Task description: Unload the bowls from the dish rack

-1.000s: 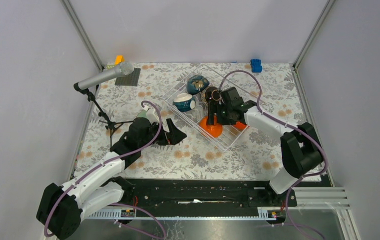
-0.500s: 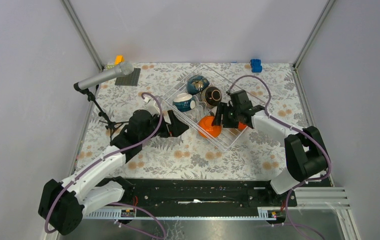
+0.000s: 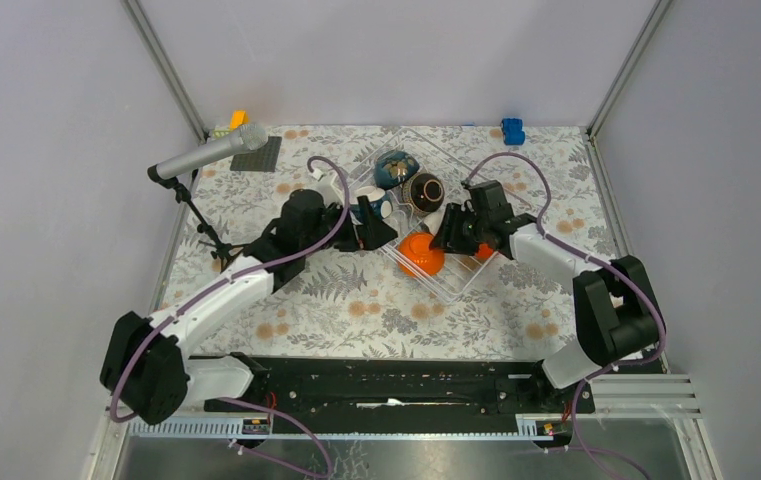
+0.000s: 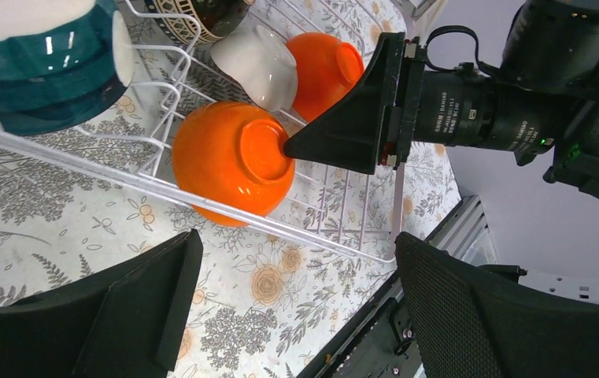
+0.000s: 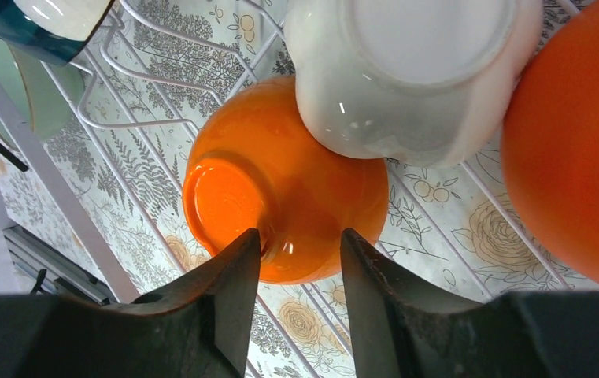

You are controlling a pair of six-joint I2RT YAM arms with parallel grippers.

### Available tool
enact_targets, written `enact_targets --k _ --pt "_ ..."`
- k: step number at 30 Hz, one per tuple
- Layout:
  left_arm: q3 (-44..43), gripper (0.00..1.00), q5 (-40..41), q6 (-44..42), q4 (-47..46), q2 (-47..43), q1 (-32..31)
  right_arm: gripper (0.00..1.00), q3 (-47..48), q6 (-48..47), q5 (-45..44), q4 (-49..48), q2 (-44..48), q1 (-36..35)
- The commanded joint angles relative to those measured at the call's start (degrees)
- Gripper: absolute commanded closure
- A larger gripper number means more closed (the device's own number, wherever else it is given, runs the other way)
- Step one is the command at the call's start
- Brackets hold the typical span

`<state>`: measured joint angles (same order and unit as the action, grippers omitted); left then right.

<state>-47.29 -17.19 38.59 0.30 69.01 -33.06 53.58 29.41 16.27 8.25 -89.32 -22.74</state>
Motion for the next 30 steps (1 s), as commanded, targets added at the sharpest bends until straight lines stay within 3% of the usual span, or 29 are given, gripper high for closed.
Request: enact_targets --k 1,4,12,13,14,15,16,24,30 --pt "-5.6 0.02 -1.0 -1.1 -1.7 3.9 -1.1 0.55 -1.8 2.1 2.0 -3.2 2.6 2.0" --pt "-8.8 0.03 -0.3 -2.2 -0.4 6.9 -1.7 0.66 -2.6 2.5 3.2 -3.4 2.2 3.1" --pt "-19.1 0.05 2.9 -6.2 9.6 15.9 -4.0 0.72 -6.5 3.6 5.7 -5.3 4.5 5.3" --pt "-20.3 0.05 3.1 -6.7 10.8 17.1 -4.2 0.63 -6.8 3.4 6.4 -5.6 4.6 5.4" --pt "-21.3 0.05 3.5 -7.2 11.8 18.2 -4.3 0.46 -6.8 3.2 6.9 -5.6 4.7 5.4" --pt "-22.2 0.05 3.8 -7.6 12.5 19.3 -4.4 0.35 -6.8 2.8 7.2 -5.6 5.0 5.4" --pt "-22.9 0.05 3.9 -7.9 12.8 20.0 -4.5 0.31 -6.8 2.6 7.3 -5.6 5.3 5.4" --pt "-24.8 0.05 4.7 -9.4 13.1 21.6 -4.6 0.11 -5.1 1.3 8.3 -3.4 6.3 5.4" --pt "-25.5 0.04 7.0 -9.7 14.3 21.1 -4.6 0.08 -3.4 2.1 7.1 -2.5 3.4 5.3"
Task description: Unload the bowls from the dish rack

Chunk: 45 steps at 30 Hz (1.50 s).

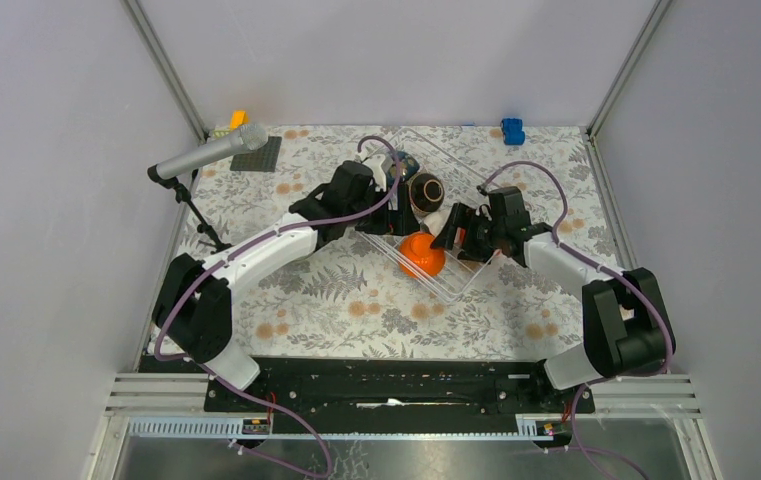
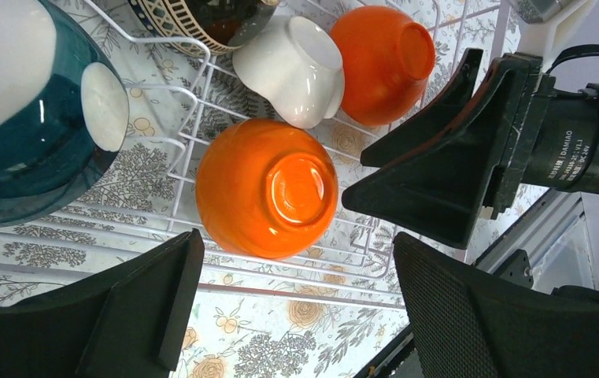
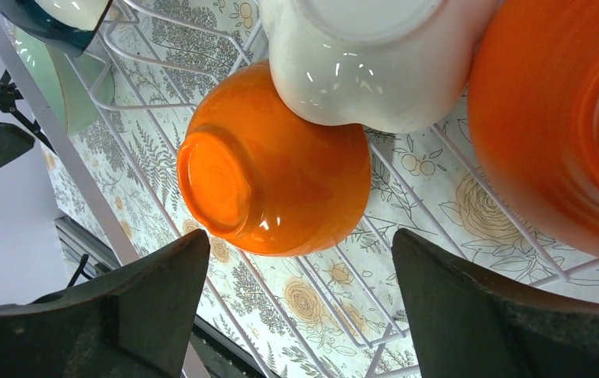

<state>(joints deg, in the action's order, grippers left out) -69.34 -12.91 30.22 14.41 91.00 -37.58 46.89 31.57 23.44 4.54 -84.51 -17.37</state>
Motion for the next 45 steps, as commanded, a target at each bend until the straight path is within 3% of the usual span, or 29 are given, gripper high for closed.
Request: enact_targets --k 1,10,16,20,23,30,34,45 --pt "-3.9 0.04 3.4 -1.5 0.8 -0.9 0.0 0.08 3.8 0.0 -0.1 1.7 -2.4 -0.2" --pt "-5.0 0.03 4.7 -2.2 2.2 -0.9 0.0 0.08 4.4 2.1 -2.2 -0.3 -7.1 -1.7" --pt "-5.3 0.03 4.7 -2.6 2.3 -0.4 0.0 0.13 2.2 4.4 -3.0 -3.3 -9.0 -1.7" --pt "-5.3 0.03 4.9 -2.8 2.4 -0.1 0.0 0.09 -0.9 8.3 -1.9 -8.3 -7.8 -1.6" --pt "-5.3 0.03 5.0 -2.8 2.4 -0.2 0.0 0.01 -2.5 10.6 -1.6 -11.2 -7.6 -1.7" --pt "-4.8 0.03 5.3 -2.8 2.4 -1.3 0.1 0.0 -4.5 14.3 1.0 -18.5 -11.2 -1.6" --pt "-4.2 0.03 5.8 -3.1 2.4 -2.4 0.1 0.0 -4.4 13.6 -1.4 -17.5 -11.5 -1.6" --pt "-4.3 0.02 6.2 -3.3 2.8 -4.6 1.1 0.0 1.0 6.1 -6.9 -3.4 -10.6 -2.4"
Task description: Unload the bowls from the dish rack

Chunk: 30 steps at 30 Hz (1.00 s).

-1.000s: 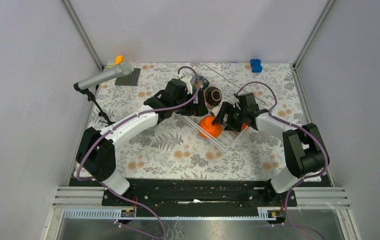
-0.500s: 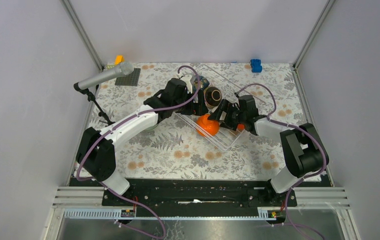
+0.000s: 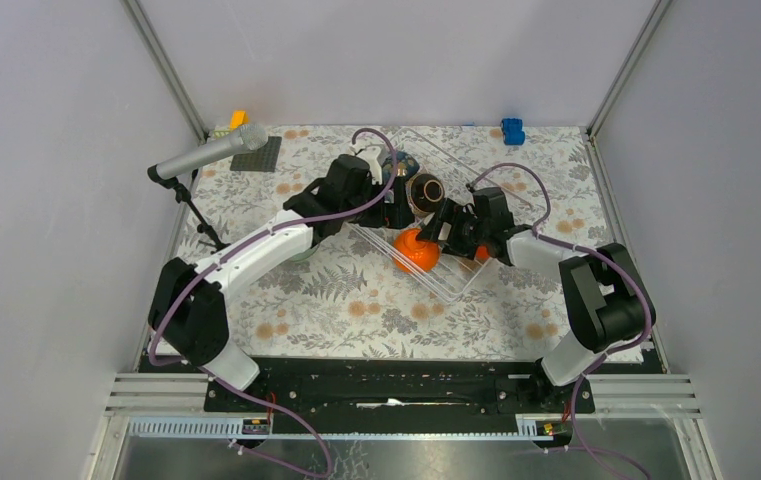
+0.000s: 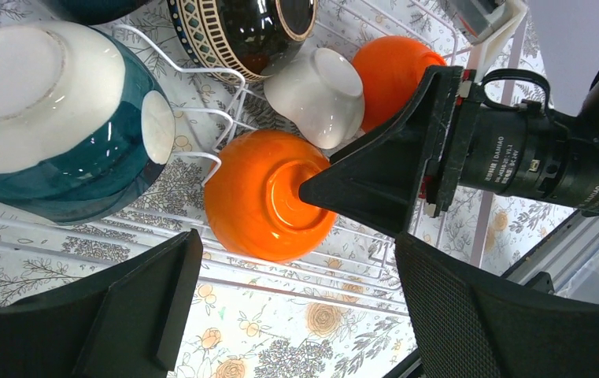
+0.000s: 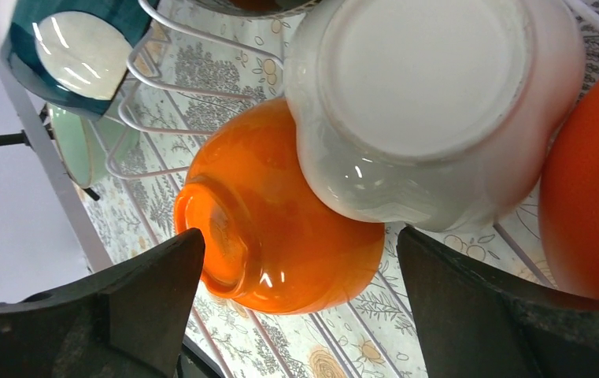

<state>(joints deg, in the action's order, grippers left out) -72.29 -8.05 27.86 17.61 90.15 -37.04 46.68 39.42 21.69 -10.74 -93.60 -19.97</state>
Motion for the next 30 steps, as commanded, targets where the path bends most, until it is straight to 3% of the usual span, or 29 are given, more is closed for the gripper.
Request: enact_targets --k 1,10,19,30 --pt "-1.4 0.02 1.4 -1.0 -0.3 -4.0 0.6 0.0 1.6 -2.0 -5.5 13.3 -1.6 0.1" --pt "-1.5 0.02 1.9 -0.8 0.0 -5.2 1.0 0.0 1.5 4.2 -4.6 11.2 -1.1 -2.4" --pt "1.1 0.02 2.3 -1.0 0.0 -8.3 1.6 0.01 -0.5 8.6 -5.2 3.0 -4.5 -3.0" --pt "6.6 0.02 3.5 0.2 -0.3 -16.1 1.9 0.32 -0.4 2.0 -11.6 7.3 9.6 -3.1"
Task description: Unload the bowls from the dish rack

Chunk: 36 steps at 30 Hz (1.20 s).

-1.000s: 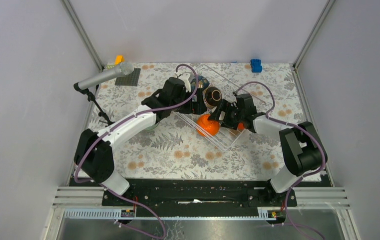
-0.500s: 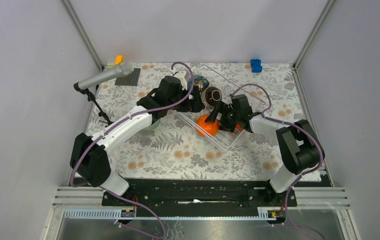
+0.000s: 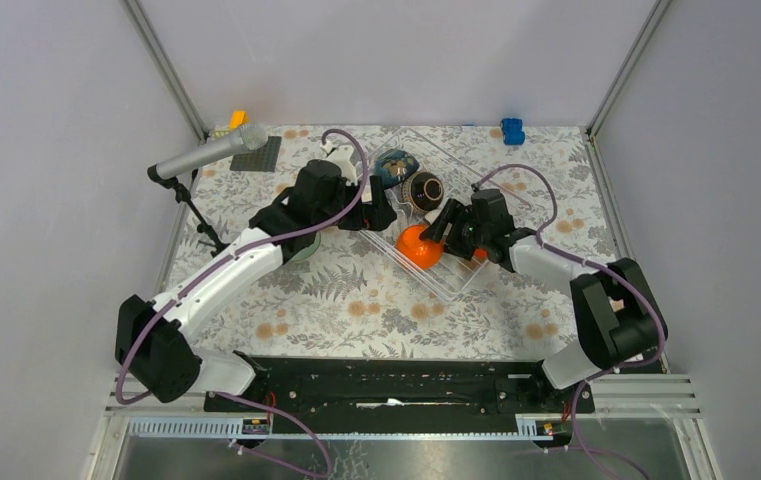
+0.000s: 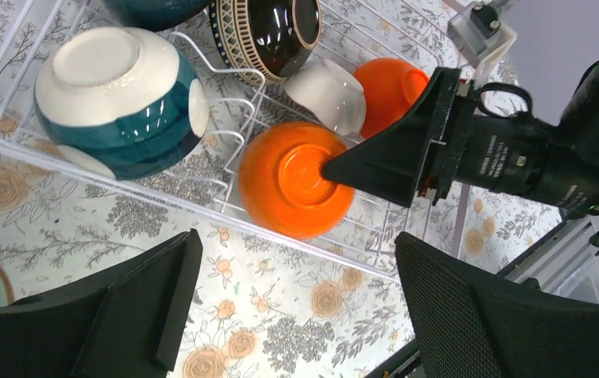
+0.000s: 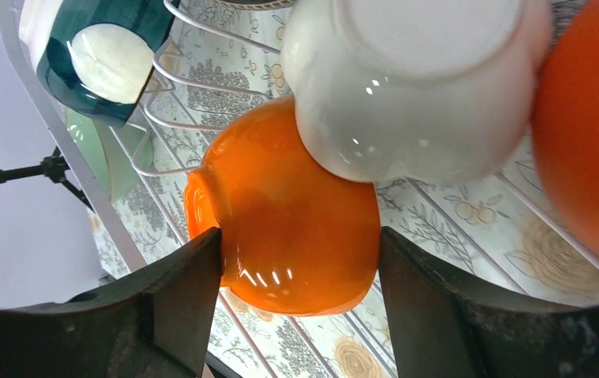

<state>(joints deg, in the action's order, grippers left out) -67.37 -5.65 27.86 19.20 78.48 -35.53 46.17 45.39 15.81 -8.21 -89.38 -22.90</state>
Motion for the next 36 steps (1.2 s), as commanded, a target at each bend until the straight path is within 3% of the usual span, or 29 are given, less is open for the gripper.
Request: enact_targets --k 1,4,19,29,36 --pt "2.5 0.02 0.9 0.6 -2.5 -5.4 0.4 0.35 0.2 -4.8 -6.3 5.3 6.4 -0.2" --pt "5.0 0.02 0.3 1.5 -3.9 -7.9 0.4 0.41 0.7 -6.6 -6.5 6.5 8.2 -0.2" --pt "13.7 0.02 3.1 2.1 -3.1 -18.9 0.4 0.42 6.1 -11.2 1.7 9.7 12.2 -0.2" --pt "14.7 0.01 1.2 4.9 -6.5 -20.3 0.7 0.44 11.0 -13.1 0.4 12.5 15.4 -0.2" --pt "17.5 0.01 -12.1 13.3 -18.5 -18.1 5.0 0.46 12.0 -9.4 1.2 11.5 18.5 0.1"
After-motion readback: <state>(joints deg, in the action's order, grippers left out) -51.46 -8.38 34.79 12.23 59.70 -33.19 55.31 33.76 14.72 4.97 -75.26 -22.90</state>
